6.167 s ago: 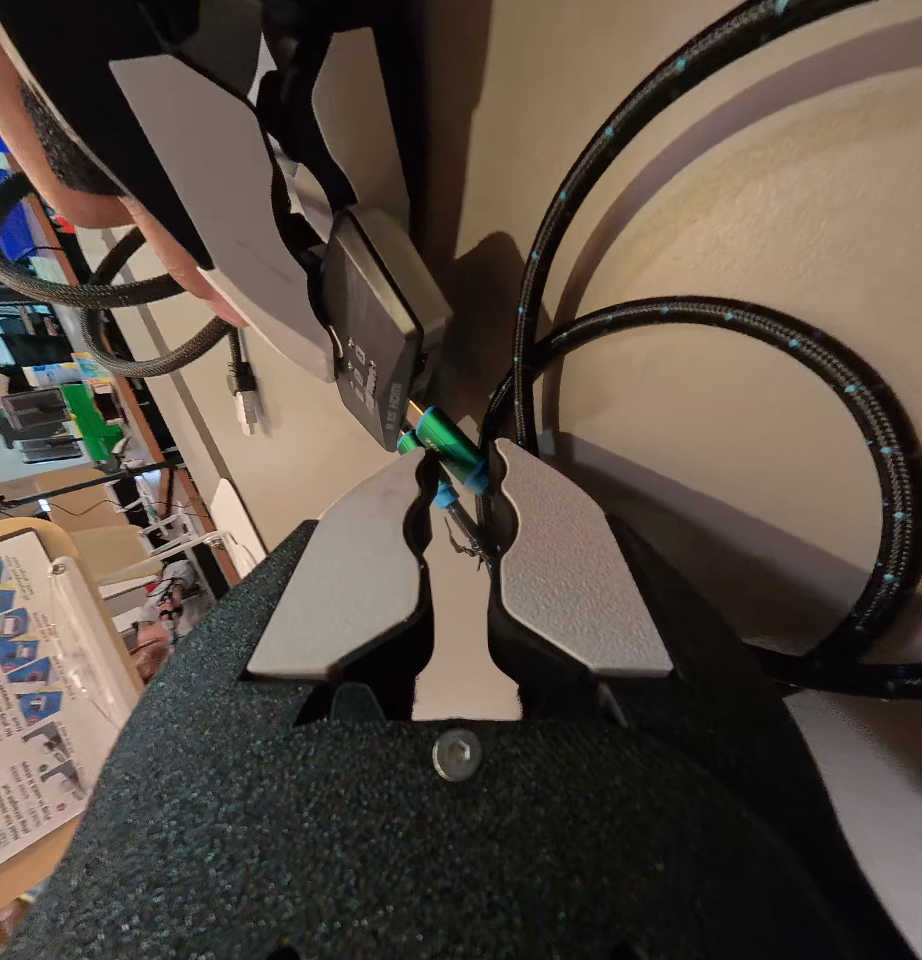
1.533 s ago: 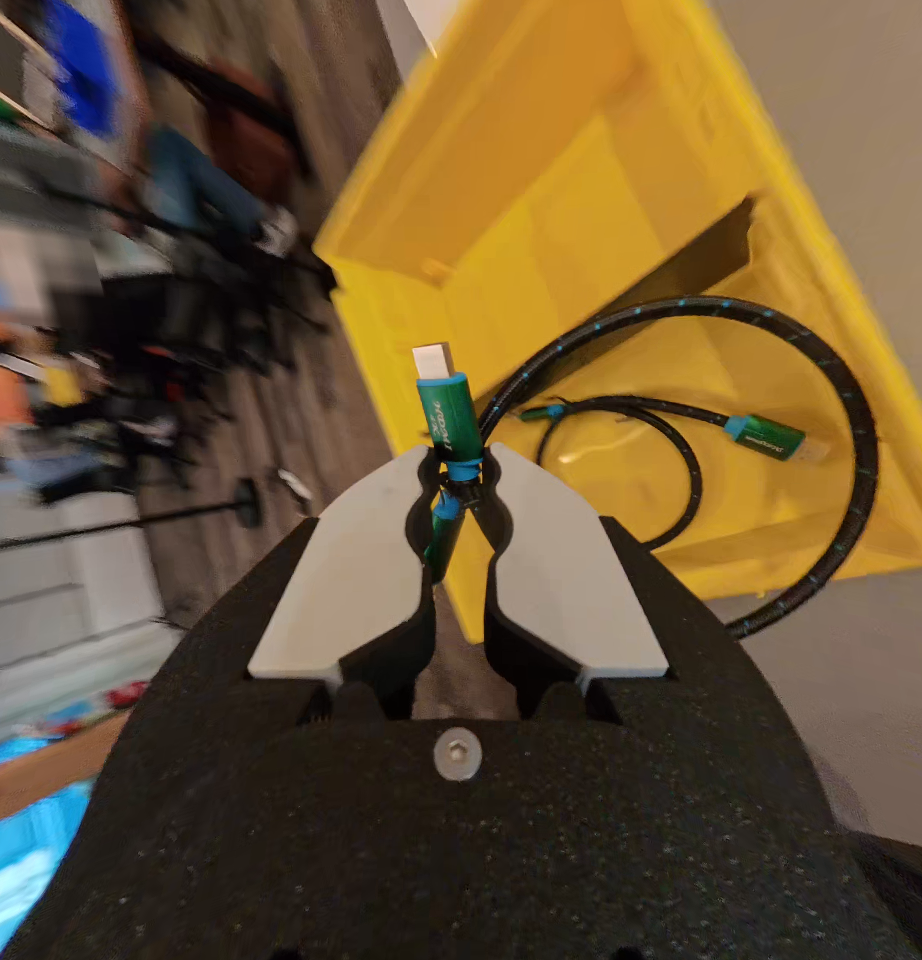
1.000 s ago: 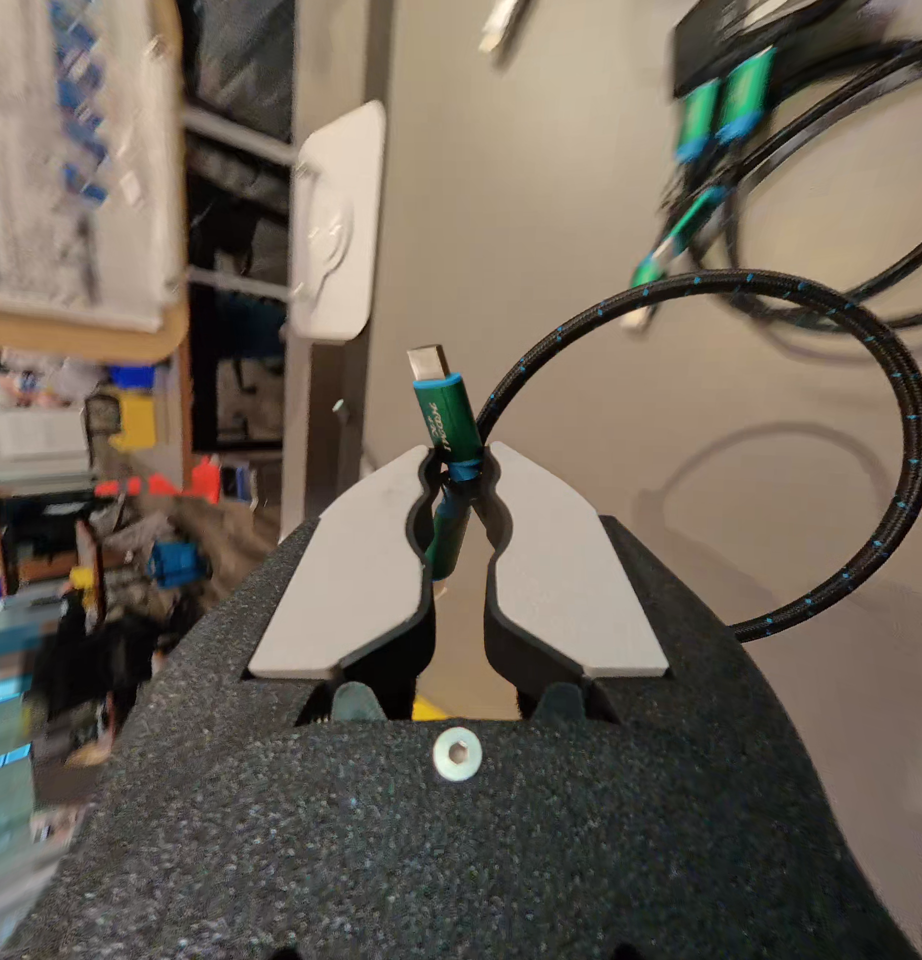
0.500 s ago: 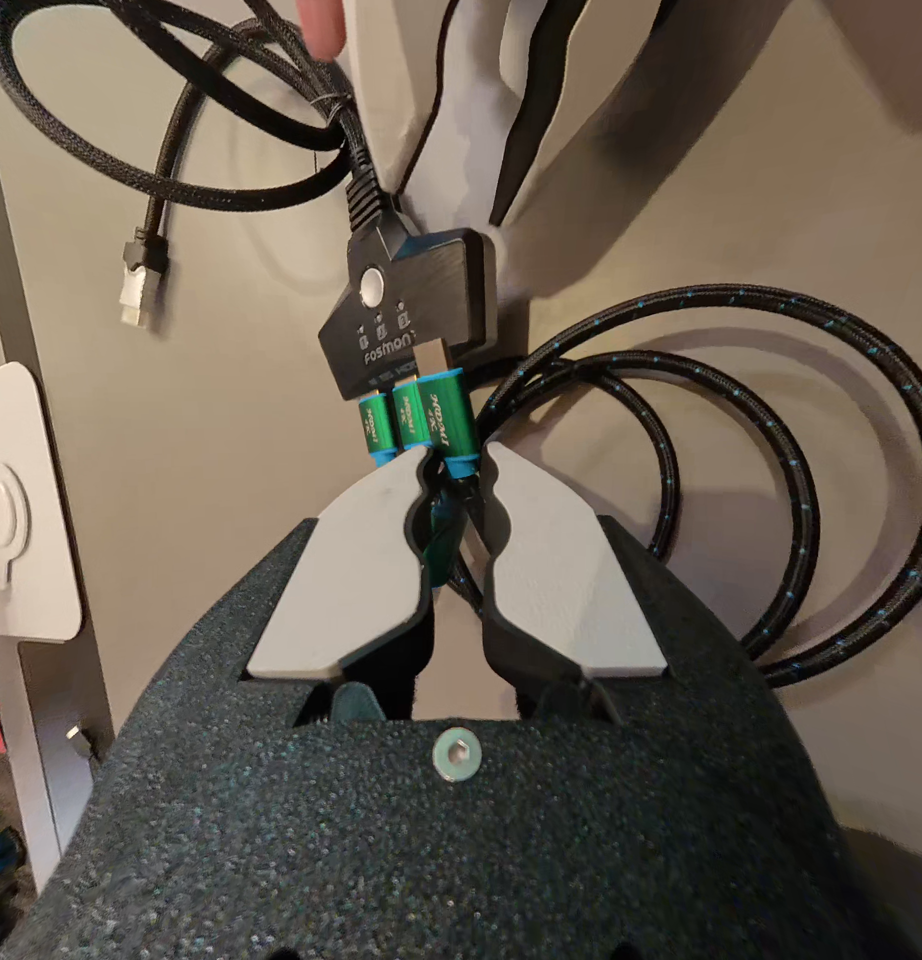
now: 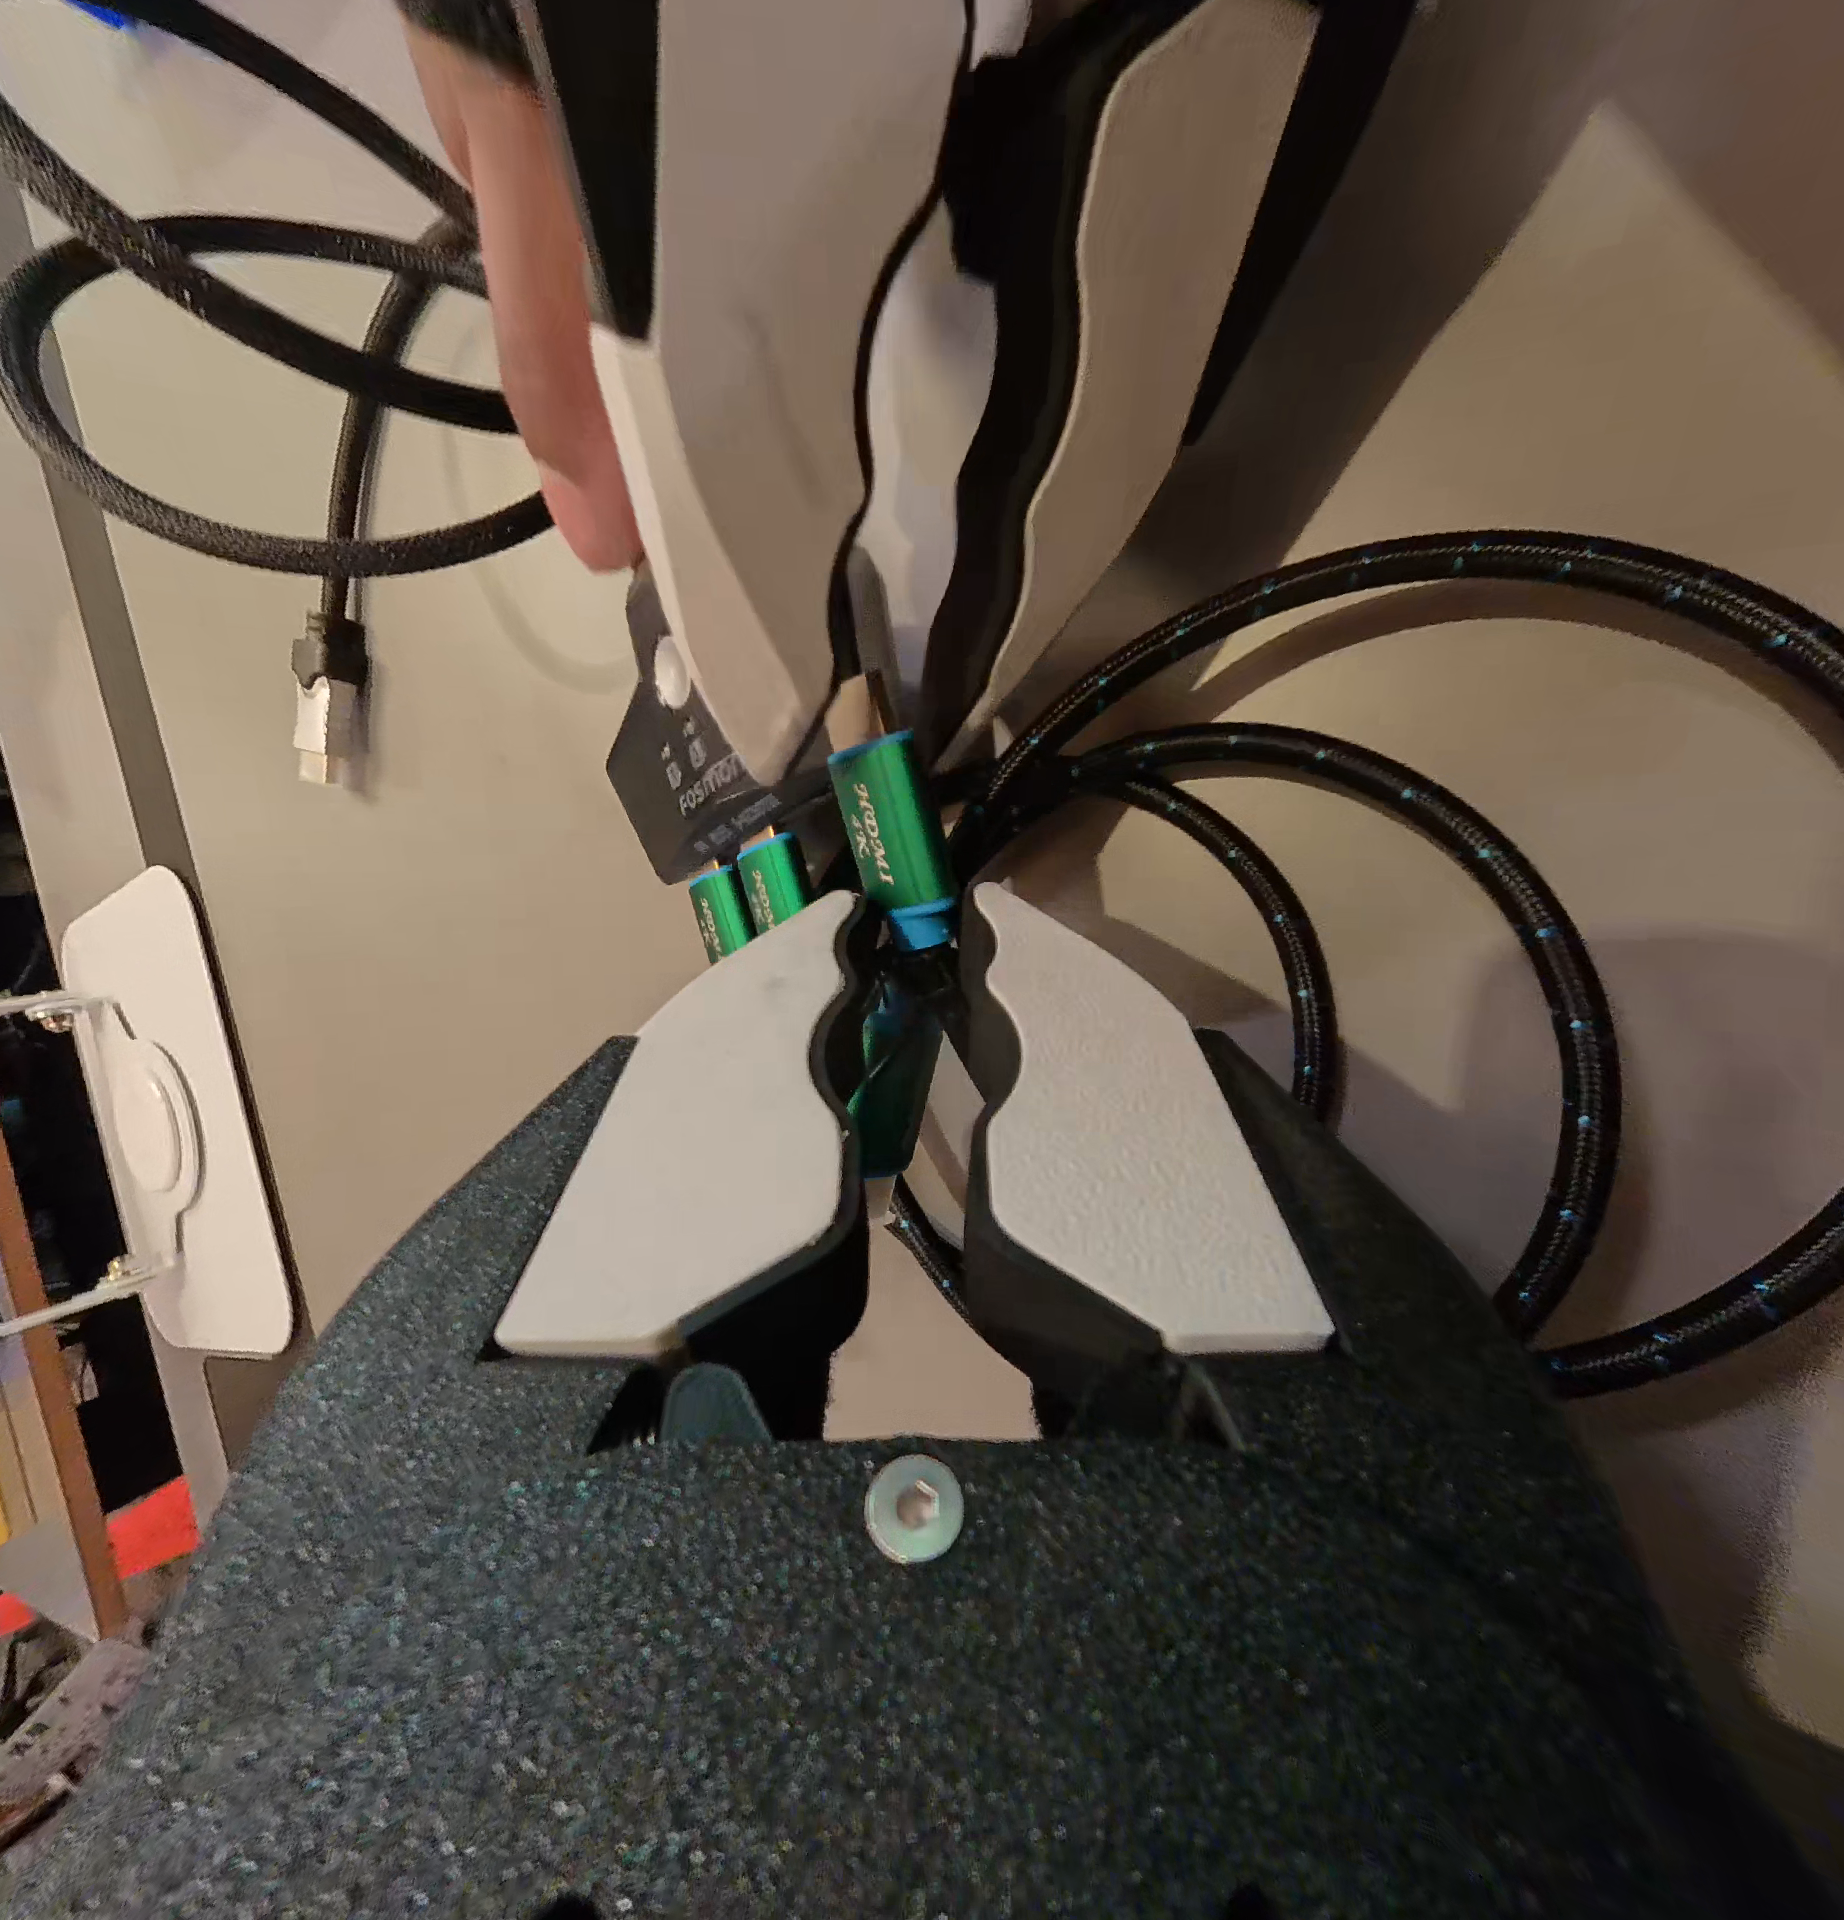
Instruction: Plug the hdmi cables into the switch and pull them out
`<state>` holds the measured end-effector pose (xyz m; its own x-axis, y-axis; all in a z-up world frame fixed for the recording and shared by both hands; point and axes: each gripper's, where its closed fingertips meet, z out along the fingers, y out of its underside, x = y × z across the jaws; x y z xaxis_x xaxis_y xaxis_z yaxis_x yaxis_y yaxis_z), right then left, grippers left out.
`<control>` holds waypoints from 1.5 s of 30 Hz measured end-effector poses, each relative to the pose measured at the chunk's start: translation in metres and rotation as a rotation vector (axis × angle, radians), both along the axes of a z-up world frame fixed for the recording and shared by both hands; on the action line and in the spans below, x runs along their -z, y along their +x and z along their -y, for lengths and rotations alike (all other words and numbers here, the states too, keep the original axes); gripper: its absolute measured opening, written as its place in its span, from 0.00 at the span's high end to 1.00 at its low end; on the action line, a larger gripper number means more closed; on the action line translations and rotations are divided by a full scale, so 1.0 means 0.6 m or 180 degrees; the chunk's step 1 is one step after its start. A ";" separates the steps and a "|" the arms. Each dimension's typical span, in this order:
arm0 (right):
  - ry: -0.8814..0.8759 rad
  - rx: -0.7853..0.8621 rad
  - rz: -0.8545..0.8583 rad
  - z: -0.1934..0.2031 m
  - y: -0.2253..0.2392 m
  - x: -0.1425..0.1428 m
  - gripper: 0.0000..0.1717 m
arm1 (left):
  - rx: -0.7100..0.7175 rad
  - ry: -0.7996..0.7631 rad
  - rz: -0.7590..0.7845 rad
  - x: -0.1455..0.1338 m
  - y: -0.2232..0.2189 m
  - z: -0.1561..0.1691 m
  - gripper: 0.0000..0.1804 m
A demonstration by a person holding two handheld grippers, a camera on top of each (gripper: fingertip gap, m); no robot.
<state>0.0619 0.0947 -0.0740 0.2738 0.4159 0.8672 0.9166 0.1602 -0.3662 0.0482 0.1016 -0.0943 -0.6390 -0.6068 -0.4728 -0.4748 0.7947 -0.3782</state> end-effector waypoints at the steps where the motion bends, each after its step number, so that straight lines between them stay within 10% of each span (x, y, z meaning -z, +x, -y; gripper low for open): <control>1: 0.0039 0.0009 0.0038 -0.001 -0.002 0.000 0.89 | 0.0053 -0.0002 0.0026 -0.001 0.000 0.005 0.92; 21: 0.0210 0.0277 -0.0017 -0.016 0.014 -0.005 0.94 | 0.0394 0.1035 0.0917 -0.019 0.027 -0.013 0.86; 45: -0.0017 0.0403 0.0414 0.014 0.104 0.026 0.78 | -0.0364 0.1730 0.0327 -0.005 0.008 -0.054 0.91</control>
<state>0.1245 0.0862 -0.0897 0.2100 0.3900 0.8966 0.9690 0.0387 -0.2438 0.0530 0.1339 -0.0913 -0.5176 -0.3213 -0.7930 -0.5518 0.8337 0.0224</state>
